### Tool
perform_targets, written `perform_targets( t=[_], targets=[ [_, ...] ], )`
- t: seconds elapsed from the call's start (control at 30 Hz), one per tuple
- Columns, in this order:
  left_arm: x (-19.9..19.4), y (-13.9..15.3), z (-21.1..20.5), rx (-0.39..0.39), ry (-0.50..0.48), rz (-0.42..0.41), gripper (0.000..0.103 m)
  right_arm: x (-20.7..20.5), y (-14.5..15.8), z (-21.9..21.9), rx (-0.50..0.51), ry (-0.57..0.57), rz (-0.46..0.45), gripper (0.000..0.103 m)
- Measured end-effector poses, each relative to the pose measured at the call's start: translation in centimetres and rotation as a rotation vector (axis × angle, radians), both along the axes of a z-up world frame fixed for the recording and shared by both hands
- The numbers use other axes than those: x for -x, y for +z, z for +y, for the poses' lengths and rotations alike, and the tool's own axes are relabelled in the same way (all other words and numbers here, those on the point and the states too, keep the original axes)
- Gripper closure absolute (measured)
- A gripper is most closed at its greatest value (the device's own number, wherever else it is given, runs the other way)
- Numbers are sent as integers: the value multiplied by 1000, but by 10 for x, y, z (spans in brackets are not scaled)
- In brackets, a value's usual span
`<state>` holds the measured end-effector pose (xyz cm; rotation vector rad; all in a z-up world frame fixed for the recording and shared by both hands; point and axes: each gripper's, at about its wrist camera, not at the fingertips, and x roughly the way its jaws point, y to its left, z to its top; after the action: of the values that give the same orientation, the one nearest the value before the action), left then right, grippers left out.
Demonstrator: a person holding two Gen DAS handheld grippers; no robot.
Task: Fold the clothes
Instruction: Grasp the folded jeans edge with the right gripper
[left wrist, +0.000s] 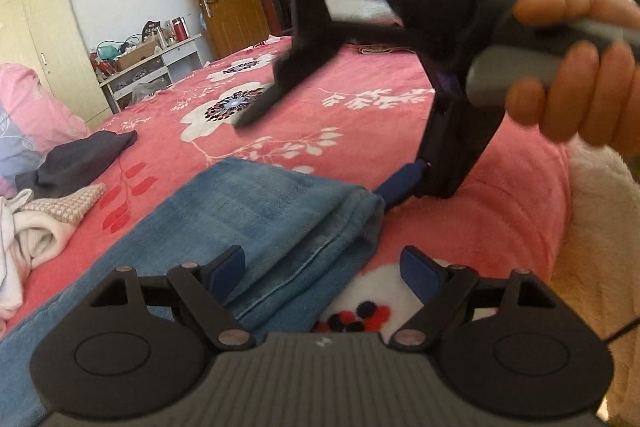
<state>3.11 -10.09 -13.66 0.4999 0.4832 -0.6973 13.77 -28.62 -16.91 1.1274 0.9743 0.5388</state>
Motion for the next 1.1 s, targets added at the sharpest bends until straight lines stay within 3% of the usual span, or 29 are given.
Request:
perform_targets(
  t=[0.23, 0.33, 0.6, 0.7, 0.77, 0.9, 1.03, 1.07, 1.1],
  targets=[
    [-7, 2, -13, -22, 6, -26, 18, -8, -3, -15, -281, -1, 22, 10],
    [-12, 3, -18, -30, 23, -49, 25, -11, -1, -18, -335, -5, 18, 10],
    [-35, 10, -12, 47, 111, -28, 83, -8, 1, -34, -347, -11, -17, 11],
    [-36, 15, -4, 105, 129, -23, 86, -11, 6, -47, -259, -68, -45, 11],
    [-34, 16, -1, 126, 135, -35, 87, -21, 2, -49, -200, -81, -14, 13],
    [-30, 18, 1, 153, 146, -57, 89, -50, -7, -31, -112, -35, 41, 32],
    [-28, 21, 4, 193, 165, -57, 90, -80, -7, 0, -35, 42, 28, 54],
    [-29, 22, 4, 202, 172, -56, 90, -87, -7, 9, -11, 65, 15, 63],
    [-28, 22, 3, 208, 180, -55, 91, -91, -8, 18, 26, 88, -1, 79]
  ],
)
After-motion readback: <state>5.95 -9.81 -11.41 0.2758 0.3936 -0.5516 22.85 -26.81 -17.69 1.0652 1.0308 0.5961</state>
